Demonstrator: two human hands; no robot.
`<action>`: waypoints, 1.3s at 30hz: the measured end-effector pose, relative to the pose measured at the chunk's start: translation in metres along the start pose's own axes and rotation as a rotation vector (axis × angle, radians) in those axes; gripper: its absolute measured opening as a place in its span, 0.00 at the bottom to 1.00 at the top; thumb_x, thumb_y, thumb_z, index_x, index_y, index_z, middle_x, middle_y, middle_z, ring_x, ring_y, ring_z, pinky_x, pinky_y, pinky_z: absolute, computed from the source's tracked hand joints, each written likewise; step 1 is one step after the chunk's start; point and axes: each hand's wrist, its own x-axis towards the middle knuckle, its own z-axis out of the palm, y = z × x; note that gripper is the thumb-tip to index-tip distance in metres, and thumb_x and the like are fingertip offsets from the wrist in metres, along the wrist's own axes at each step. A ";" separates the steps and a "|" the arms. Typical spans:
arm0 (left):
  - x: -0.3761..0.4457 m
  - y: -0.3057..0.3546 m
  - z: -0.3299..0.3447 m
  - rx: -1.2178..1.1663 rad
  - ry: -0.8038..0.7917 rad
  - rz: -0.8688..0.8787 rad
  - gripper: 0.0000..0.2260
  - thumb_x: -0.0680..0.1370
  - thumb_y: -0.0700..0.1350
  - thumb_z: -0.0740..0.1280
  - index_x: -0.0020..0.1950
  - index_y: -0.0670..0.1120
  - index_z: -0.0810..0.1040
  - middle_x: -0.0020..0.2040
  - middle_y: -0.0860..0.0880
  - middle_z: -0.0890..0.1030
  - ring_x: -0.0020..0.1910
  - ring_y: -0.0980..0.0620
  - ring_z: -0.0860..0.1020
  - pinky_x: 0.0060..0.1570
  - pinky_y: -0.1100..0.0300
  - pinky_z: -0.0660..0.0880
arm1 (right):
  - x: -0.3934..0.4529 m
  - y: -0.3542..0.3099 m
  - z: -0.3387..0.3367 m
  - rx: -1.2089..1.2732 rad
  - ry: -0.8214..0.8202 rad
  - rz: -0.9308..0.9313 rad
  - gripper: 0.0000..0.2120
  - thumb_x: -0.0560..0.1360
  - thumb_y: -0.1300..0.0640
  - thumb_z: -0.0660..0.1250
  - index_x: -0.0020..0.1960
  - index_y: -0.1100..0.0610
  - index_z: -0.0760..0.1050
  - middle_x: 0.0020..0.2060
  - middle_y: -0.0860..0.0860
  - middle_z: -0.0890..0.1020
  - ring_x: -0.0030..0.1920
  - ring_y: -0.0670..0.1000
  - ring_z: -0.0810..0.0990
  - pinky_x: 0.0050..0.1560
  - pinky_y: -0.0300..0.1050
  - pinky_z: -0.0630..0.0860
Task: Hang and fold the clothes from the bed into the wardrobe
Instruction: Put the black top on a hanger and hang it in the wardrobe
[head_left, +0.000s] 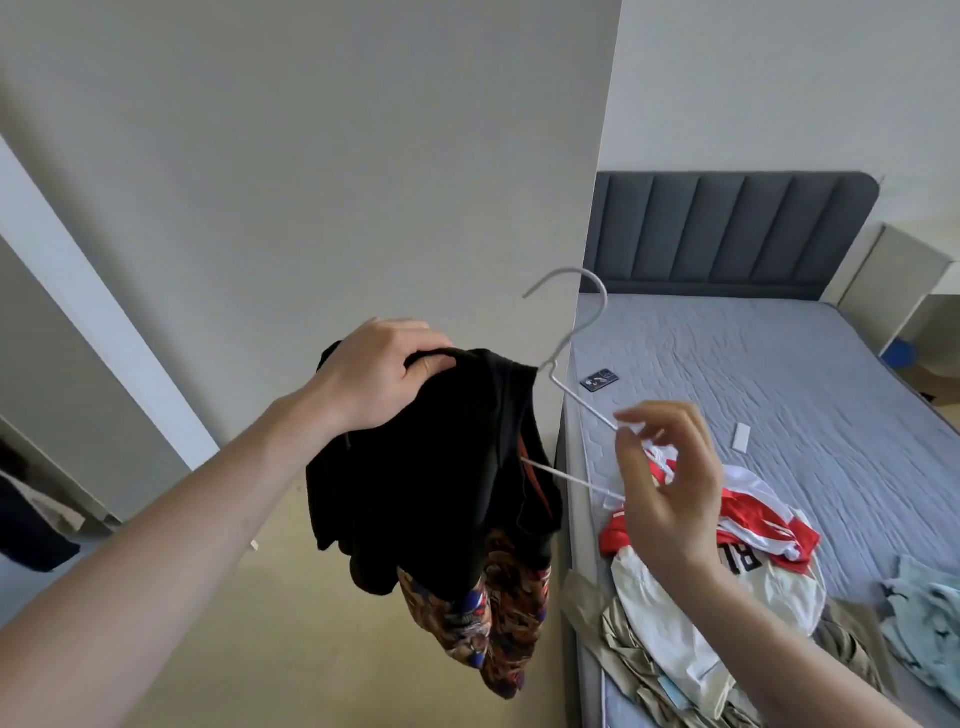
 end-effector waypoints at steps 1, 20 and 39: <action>0.001 -0.004 -0.002 -0.017 0.014 -0.020 0.06 0.82 0.49 0.68 0.53 0.51 0.84 0.41 0.55 0.79 0.42 0.52 0.77 0.44 0.60 0.73 | -0.010 0.001 -0.001 0.012 -0.040 -0.054 0.07 0.77 0.61 0.65 0.48 0.51 0.79 0.41 0.43 0.78 0.40 0.49 0.77 0.43 0.38 0.70; 0.006 -0.048 -0.033 -0.258 0.115 -0.188 0.06 0.82 0.49 0.67 0.52 0.53 0.85 0.46 0.53 0.84 0.48 0.55 0.81 0.51 0.63 0.74 | 0.010 0.099 -0.019 -0.590 -0.490 0.080 0.10 0.73 0.46 0.69 0.38 0.52 0.76 0.33 0.43 0.75 0.35 0.45 0.73 0.30 0.42 0.68; -0.010 -0.072 0.022 0.210 -0.138 -0.243 0.12 0.80 0.60 0.59 0.47 0.58 0.79 0.40 0.60 0.77 0.43 0.54 0.76 0.38 0.56 0.69 | 0.151 0.000 0.004 -0.220 -0.268 0.090 0.13 0.76 0.62 0.60 0.50 0.51 0.81 0.42 0.37 0.84 0.46 0.39 0.81 0.43 0.30 0.73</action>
